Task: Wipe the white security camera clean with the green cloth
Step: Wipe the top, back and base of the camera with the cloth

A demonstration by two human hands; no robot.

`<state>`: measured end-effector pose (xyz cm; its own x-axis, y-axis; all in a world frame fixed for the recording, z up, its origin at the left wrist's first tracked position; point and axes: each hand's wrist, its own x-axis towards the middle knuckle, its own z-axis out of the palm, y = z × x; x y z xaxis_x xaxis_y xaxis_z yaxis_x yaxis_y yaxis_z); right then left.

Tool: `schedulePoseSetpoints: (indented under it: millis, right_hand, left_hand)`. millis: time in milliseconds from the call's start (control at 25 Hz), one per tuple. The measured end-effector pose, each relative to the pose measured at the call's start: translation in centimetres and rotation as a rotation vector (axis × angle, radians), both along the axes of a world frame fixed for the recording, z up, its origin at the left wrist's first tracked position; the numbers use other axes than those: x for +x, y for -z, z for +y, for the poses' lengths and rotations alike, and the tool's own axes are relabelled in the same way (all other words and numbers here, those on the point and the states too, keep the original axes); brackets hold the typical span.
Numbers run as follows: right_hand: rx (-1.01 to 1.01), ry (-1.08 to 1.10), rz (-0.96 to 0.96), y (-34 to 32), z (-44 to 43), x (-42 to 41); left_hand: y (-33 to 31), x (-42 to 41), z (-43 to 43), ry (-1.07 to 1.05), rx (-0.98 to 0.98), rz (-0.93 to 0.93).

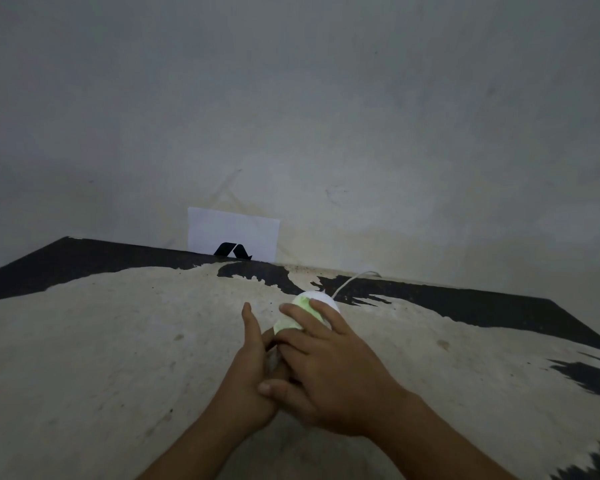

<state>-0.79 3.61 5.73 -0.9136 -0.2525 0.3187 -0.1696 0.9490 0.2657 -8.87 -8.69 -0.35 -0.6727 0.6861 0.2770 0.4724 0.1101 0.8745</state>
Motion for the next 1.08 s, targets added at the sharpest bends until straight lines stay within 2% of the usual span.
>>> schedulePoseSetpoints:
  millis: [40, 80, 160, 280, 400, 480, 560, 680, 760, 920, 1080]
  right_hand:
    - [0.008, -0.001, 0.018, 0.2, 0.3, 0.2]
    - [0.0, 0.013, 0.044, 0.2, 0.5, 0.4]
    - [-0.102, 0.065, 0.118, 0.4, 1.2, 0.8]
    - [-0.495, 0.109, 0.135, 1.4, 1.6, 1.2]
    - [-0.946, 0.12, 0.116, 3.5, 0.6, 1.7]
    - [-1.106, 0.153, 0.128, 4.7, 0.1, 1.8]
    - [-1.037, 0.198, 0.106, 5.1, -0.2, 2.2]
    - [-0.487, 0.226, 0.096, 5.0, 0.2, 2.6]
    - [-0.251, 0.222, 0.123, 4.7, 0.7, 3.0]
    - [-0.042, 0.18, 0.077, 4.2, 1.8, 3.3]
    - [-0.045, 0.177, 0.101, 2.6, 1.7, 2.9]
  left_hand:
    - [-0.1, 0.2, 0.2, -0.033, -0.013, -0.059]
    - [-0.4, 0.3, 0.4, -0.007, -0.018, -0.042]
    - [-0.5, 0.3, 1.2, -0.065, 0.076, -0.261]
    - [-0.6, 0.5, 1.1, -0.116, 0.041, -0.144]
    - [-0.7, 0.5, 1.3, -0.134, 0.057, -0.114]
    - [-0.7, 0.4, 1.3, -0.136, 0.071, -0.092]
    - [-0.6, 0.4, 1.3, -0.128, 0.073, -0.088]
    - [-0.3, 0.1, 1.3, -0.127, 0.055, -0.087]
    - [-0.1, -0.2, 1.3, -0.128, 0.048, -0.087]
    - [0.3, -0.4, 1.4, -0.118, 0.055, -0.103]
    - [0.1, -0.2, 1.4, -0.111, 0.058, -0.089]
